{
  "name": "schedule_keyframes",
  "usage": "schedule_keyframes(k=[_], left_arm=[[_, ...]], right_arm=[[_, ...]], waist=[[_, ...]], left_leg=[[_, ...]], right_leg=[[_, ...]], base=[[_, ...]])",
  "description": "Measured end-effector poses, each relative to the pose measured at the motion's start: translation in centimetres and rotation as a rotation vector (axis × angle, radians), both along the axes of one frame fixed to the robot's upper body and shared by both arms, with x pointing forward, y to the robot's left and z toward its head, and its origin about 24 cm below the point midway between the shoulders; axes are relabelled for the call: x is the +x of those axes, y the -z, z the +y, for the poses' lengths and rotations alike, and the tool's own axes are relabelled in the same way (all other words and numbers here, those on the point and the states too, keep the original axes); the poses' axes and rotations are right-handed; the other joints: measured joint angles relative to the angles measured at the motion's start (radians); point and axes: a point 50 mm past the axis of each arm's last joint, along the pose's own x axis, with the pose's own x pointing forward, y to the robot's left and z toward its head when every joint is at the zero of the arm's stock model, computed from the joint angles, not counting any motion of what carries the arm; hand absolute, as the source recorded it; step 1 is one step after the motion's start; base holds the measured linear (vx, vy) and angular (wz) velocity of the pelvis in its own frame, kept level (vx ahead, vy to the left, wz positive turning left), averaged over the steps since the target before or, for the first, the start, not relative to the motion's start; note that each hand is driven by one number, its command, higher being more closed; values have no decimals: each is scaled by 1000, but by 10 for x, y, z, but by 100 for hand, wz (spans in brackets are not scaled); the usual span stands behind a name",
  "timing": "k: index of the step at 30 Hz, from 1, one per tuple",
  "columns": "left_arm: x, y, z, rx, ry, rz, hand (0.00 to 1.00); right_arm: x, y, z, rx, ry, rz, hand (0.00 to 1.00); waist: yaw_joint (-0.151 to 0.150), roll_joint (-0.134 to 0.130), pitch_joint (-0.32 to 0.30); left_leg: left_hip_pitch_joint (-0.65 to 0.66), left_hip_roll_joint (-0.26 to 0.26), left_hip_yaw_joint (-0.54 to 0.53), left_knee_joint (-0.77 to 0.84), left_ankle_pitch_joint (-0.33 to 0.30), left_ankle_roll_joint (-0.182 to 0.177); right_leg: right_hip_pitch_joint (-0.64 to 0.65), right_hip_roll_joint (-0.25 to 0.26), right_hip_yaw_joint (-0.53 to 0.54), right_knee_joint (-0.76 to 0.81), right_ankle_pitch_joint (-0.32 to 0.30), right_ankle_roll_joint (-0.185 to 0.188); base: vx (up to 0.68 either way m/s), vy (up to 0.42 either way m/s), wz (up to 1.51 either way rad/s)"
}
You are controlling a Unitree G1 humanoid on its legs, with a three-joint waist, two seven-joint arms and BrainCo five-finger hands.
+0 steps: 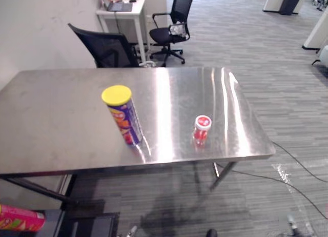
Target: Put the gum and the chips on the shelf.
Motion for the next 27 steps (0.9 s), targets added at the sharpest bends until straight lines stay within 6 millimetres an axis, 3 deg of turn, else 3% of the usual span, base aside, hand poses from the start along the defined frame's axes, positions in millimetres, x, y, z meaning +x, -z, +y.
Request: schedule_keyframes(k=[4,12,17,19,21,27], left_arm=[[4,-2,-2,-2,-6,-27,0],[11,-5,-5,-5,7,-62,0],[10,-4,-5,6,39,-37,0],[13,-6,-5,7,45,-52,0],[13,-6,-5,8,45,-52,0],[13,-6,-5,23,75,-48,0]], right_arm=[[27,-47,-36,-192,33,-141,0],[75,-108,-43,-432,-99,-303,0],[107,-161,-18,-630,-379,-472,0],[119,-191,6,-736,-600,-556,0],[127,-206,24,-776,-789,-605,0],[144,-217,69,-782,-1256,-647,0]], waist=[[-4,7,-4],[-15,26,-10],[-29,25,-9],[-28,25,-9],[-28,24,-9],[-27,22,-8]], left_leg=[[-18,5,1,6,0,0],[-28,9,0,15,-1,-1],[-28,9,2,22,-7,-3],[-32,13,4,38,-18,-6],[-33,15,5,47,-24,-6],[-35,16,6,49,-25,-6]], right_leg=[[-21,4,6,0,0,0],[-31,9,8,0,0,-1],[-33,9,20,0,1,-1],[-33,11,22,0,1,-1],[-30,12,24,0,1,-1],[-31,12,24,0,0,-1]], base=[[-17,4,-4],[3,0,0],[-7,18,-6],[-9,14,-4],[-7,13,-3],[0,0,0]])
